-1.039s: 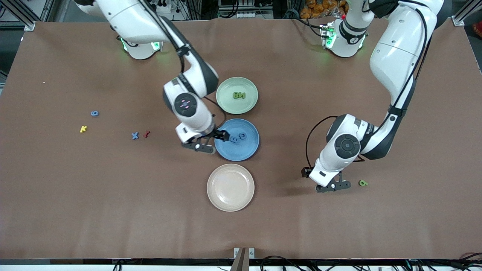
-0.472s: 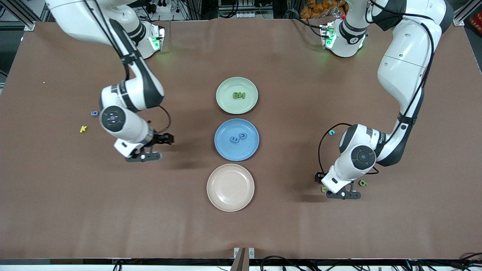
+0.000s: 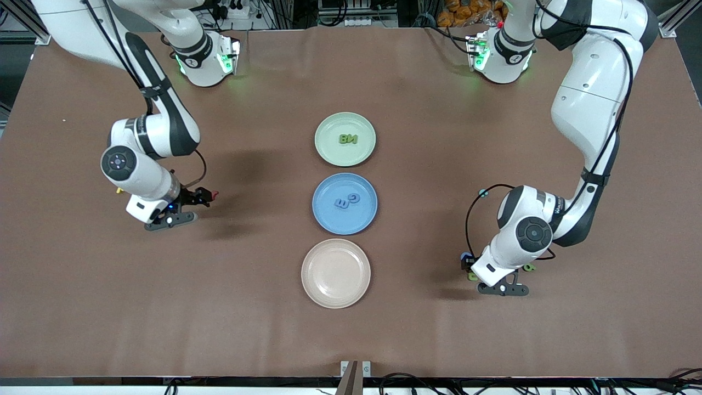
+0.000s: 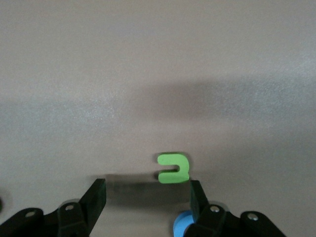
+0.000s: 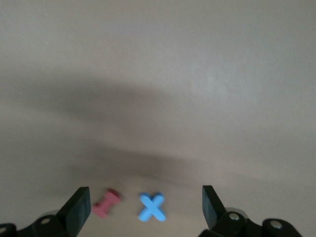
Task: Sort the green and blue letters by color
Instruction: 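Grasp the green n with the left gripper and blue X with the right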
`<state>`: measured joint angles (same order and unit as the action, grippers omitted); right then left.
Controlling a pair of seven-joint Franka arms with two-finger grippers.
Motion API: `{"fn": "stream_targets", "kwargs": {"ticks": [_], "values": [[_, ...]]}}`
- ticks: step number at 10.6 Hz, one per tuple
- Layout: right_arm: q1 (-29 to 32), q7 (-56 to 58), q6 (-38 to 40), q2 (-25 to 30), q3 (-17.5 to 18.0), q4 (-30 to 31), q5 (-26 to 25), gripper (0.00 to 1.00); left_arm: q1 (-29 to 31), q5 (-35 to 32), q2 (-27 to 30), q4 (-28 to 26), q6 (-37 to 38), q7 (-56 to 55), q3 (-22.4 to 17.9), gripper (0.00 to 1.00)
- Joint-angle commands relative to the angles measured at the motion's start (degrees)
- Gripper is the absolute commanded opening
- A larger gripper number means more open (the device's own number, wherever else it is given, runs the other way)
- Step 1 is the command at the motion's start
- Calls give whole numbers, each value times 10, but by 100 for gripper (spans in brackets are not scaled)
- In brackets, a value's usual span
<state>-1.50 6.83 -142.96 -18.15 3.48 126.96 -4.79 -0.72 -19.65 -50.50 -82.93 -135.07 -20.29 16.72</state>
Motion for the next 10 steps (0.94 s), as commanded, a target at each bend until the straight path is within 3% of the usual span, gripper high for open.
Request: {"fn": "stream_targets", "kwargs": {"ticks": [1,5,10], "values": [[34,35,-52,59,22,100,-15,100,-4,-10,-14,28,0,2,3,76],[47,38,-134,49,27,155,-30,100,-5,-10,-24,39,0,4,2,71],[58,38,-192,6,27,156,-55,100,-6,-10,-36,51,0,4,2,66]]}}
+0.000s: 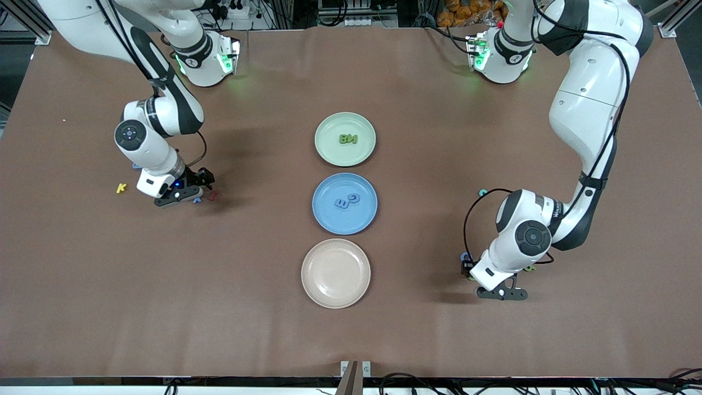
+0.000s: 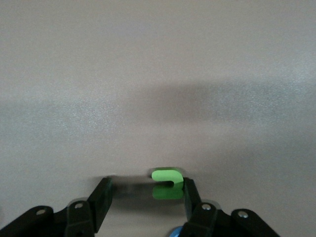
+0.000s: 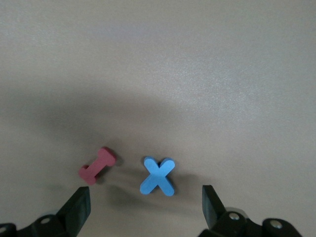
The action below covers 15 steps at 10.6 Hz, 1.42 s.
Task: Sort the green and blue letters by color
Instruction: 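Grasp the green n with the left gripper and blue X with the right, then place the n on the green plate and the X on the blue plate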
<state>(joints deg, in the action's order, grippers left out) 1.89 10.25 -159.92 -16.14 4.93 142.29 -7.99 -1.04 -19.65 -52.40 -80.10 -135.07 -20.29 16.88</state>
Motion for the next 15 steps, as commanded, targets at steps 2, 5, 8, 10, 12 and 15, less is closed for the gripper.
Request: {"fn": "stream_targets", "kwargs": {"ticks": [2,5,8,10,12,15], "values": [[29,4,-23,-15,11,2,-24,100,-3,-10,-17,27,0,3,1,64],[29,4,-25,-22,11,-3,-37,77,-11,-10,-17,28,0,1,1,29],[29,4,-43,-34,11,-7,-41,37,-10,-9,-9,24,6,-2,1,0],[30,2,-44,-35,11,-10,-40,30,-9,-10,12,22,38,-2,7,0],[35,1,-45,-40,10,-17,-40,24,-9,11,38,22,87,-4,20,0],[36,-4,-16,-7,6,-32,-34,18,-8,27,63,22,155,-56,77,0]]}}
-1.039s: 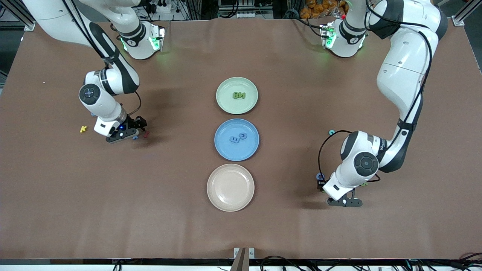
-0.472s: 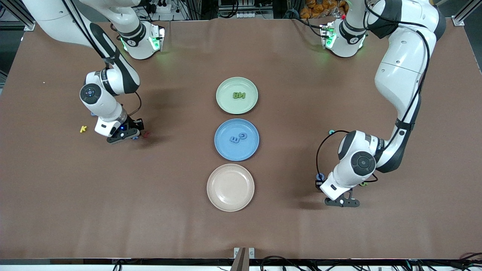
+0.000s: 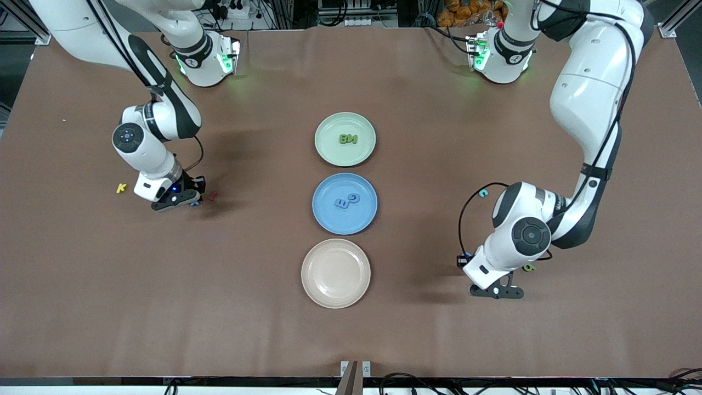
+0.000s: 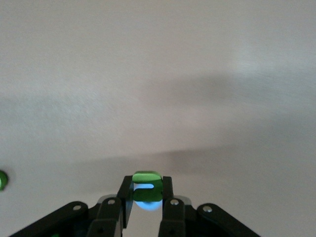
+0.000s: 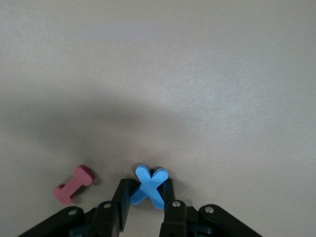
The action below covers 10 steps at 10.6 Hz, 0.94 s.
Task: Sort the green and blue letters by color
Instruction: 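Place the n on the green plate and the X on the blue plate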
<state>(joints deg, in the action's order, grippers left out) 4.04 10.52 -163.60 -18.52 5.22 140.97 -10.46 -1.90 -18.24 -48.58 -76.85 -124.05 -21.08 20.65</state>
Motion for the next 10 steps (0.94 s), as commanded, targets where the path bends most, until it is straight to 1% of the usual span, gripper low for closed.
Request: {"fn": "stream_targets", "kwargs": {"ticks": [1,2,3,4,5,6,7,8,9,10], "values": [[10,-12,78,35,2,-38,0,17,1,12,30,-12,56,-87,64,0],[-12,-32,129,42,2,-61,33,17,1,12,31,-15,66,-122,91,0],[-42,-67,142,43,2,-77,73,16,0,11,31,-17,73,-153,111,0],[-71,-108,143,39,2,-91,97,16,-12,11,30,-21,78,-188,126,0],[-100,-160,143,32,2,-113,107,16,-45,11,28,-23,78,-243,128,0],[-135,-210,143,17,2,-145,109,16,-94,4,25,-23,78,-311,128,0],[-173,-271,143,-8,2,-186,109,16,-133,3,23,-23,78,-369,127,0],[-208,-326,143,-33,2,-223,108,16,-163,3,22,-24,78,-403,127,0],[-237,-361,144,-51,2,-246,108,16,-191,3,23,-35,77,-438,127,0],[-272,-388,144,-64,-7,-253,108,16,-219,3,23,-42,78,-477,127,0]]}}
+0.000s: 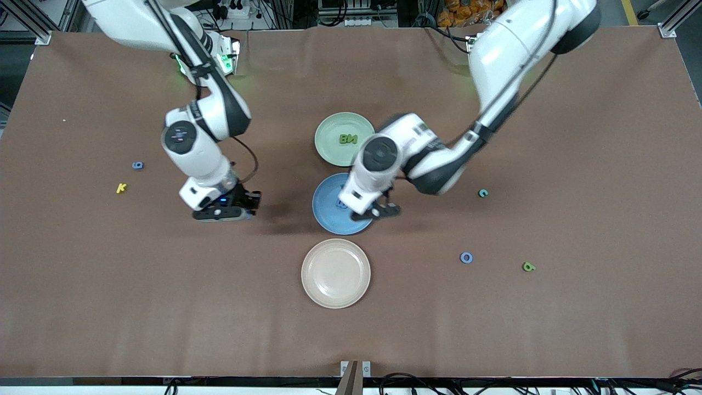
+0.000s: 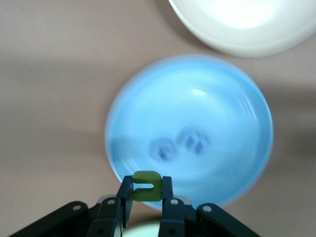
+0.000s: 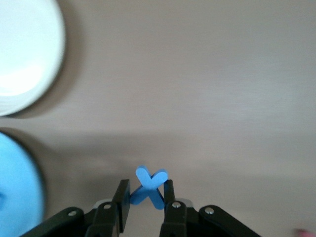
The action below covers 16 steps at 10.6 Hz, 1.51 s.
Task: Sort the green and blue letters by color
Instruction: 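Place the n on the green plate and the X on the blue plate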
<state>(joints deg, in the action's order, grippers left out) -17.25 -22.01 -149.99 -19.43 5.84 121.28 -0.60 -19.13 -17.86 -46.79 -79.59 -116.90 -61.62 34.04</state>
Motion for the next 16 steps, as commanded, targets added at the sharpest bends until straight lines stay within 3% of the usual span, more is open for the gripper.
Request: {"fn": "stream_targets", "kwargs": {"ticks": [1,3,5,8,10,11,12,13,16], "values": [[-101,-102,7,-68,-37,-67,9,16,-62,-7,12,-30,5,-108,-8,0],[-161,-204,8,-101,-62,-103,9,16,-64,-17,56,-118,-14,-126,-3,0],[-178,-251,37,-120,-62,-140,9,16,-62,-17,114,-225,-81,-149,-2,0],[-202,-282,125,-142,-60,-230,9,16,-63,-15,131,-287,-144,-211,13,0],[-209,-290,132,-149,-51,-248,9,20,-62,-16,132,-321,-202,-233,15,0],[-209,-292,130,-152,-43,-257,10,41,-63,-16,130,-326,-217,-239,15,0],[-210,-330,129,-153,-41,-261,9,99,-61,-16,131,-327,-220,-245,15,0],[-212,-347,132,-152,-36,-267,9,100,-58,-17,130,-327,-220,-245,15,99],[-198,-316,239,-136,-39,-284,9,100,-33,-17,157,-338,-219,-239,15,100]]}}
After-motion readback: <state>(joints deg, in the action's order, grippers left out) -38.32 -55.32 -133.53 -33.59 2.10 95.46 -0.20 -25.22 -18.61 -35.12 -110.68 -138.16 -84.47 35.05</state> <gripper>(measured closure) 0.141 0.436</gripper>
